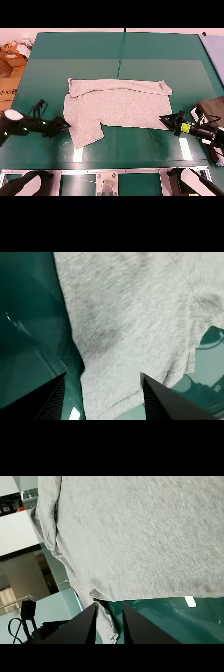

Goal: Fold the shirts.

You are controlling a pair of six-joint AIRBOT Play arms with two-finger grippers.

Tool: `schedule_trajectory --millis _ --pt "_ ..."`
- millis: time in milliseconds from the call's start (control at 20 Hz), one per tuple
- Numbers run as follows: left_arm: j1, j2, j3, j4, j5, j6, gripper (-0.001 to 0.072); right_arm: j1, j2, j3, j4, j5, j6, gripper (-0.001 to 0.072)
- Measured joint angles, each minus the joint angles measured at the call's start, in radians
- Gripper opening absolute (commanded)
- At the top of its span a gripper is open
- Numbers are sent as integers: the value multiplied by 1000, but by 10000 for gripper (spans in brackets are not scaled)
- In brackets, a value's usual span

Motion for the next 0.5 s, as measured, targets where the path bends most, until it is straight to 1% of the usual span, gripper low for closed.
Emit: schedule_trajectory --millis 100,150,200,250,350,450,500 --pt "-16 -16 -56 -83 69 36 538 3 4 -10 1 -35 1 229" --pt "-39 -28 -73 -129 100 54 522 5 5 -13 1 -50 2 251" --pt "-69 -48 -84 -177 128 71 241 5 6 -15 2 -67 6 263" --pt "-98 -68 -90 -204 177 93 20 5 7 -17 2 -83 13 263" --pt "-133 -89 -78 -232 212 135 20 5 8 -18 -10 -101 35 263" --pt "-143 -97 -45 -243 192 161 20 4 8 -16 -63 -113 80 265" --pt "-148 -98 -25 -229 159 163 20 3 8 -16 -100 -117 108 309"
